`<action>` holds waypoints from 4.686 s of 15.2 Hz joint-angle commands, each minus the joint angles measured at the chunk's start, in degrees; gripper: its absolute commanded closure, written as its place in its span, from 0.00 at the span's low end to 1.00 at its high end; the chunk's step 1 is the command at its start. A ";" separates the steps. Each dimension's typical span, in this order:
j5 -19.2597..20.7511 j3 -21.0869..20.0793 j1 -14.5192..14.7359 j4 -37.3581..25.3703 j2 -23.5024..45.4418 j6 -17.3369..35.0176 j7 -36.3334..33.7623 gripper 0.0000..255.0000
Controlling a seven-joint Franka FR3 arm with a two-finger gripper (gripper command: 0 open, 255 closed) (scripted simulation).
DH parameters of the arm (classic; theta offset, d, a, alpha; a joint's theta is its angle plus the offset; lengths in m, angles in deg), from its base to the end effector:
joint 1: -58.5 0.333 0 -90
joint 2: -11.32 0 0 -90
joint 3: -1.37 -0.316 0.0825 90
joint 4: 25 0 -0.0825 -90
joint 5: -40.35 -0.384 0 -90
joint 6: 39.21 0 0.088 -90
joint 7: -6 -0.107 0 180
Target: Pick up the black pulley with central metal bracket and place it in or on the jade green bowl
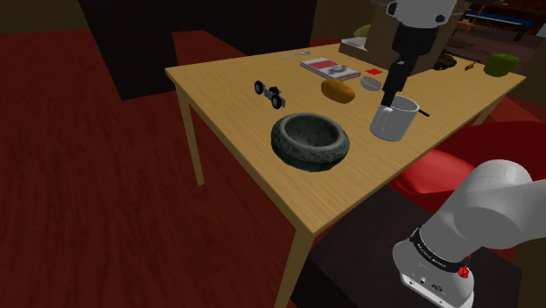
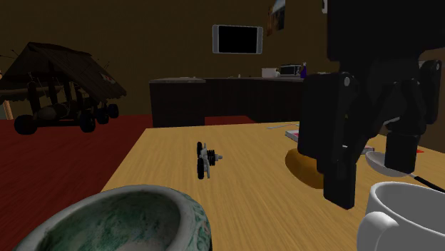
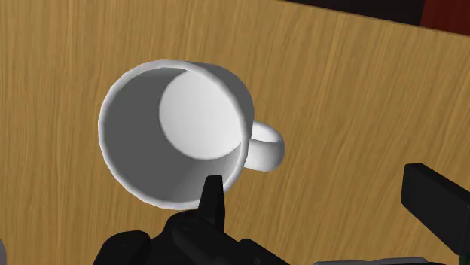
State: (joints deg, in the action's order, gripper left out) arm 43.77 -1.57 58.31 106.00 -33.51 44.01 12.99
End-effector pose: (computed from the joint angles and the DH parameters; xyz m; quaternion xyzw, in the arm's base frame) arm 0.2956 0.0129 0.6119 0.9958 0.0741 -0.0281 0.0466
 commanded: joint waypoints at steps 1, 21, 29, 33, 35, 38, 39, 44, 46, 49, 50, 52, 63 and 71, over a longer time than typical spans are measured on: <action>0.00 0.00 0.00 0.00 0.00 0.00 0.00 0.00; 1.64 -2.88 0.96 -24.34 39.71 20.10 -0.60 0.00; 3.70 -3.78 2.21 -42.76 56.75 20.42 -0.81 0.00; 3.78 -3.65 2.07 -40.02 56.98 23.40 -0.90 0.00; 3.83 -3.59 1.99 -38.76 57.18 24.86 -0.95 0.00; 3.89 -3.54 1.93 -37.80 57.36 26.00 -1.00 0.00; 3.89 -3.54 1.93 -37.80 57.36 25.99 -1.00 0.00; 3.89 -3.54 1.93 -37.81 57.36 25.99 -1.00 0.00; 3.89 -3.54 1.93 -37.81 57.36 25.99 -1.00 1.00; 3.89 -3.54 1.93 -37.80 57.36 25.99 -1.00 1.00; 3.89 -3.54 1.93 -37.80 57.36 25.99 -1.00 1.00; 3.89 -3.54 1.93 -37.80 57.36 25.99 -1.00 1.00; 3.67 -3.63 2.08 -44.70 57.34 19.11 -0.35 1.00; 3.70 -3.70 2.32 -52.33 58.38 12.53 0.18 1.00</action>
State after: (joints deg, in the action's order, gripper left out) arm 47.44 -5.22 60.53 54.67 24.71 57.40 13.22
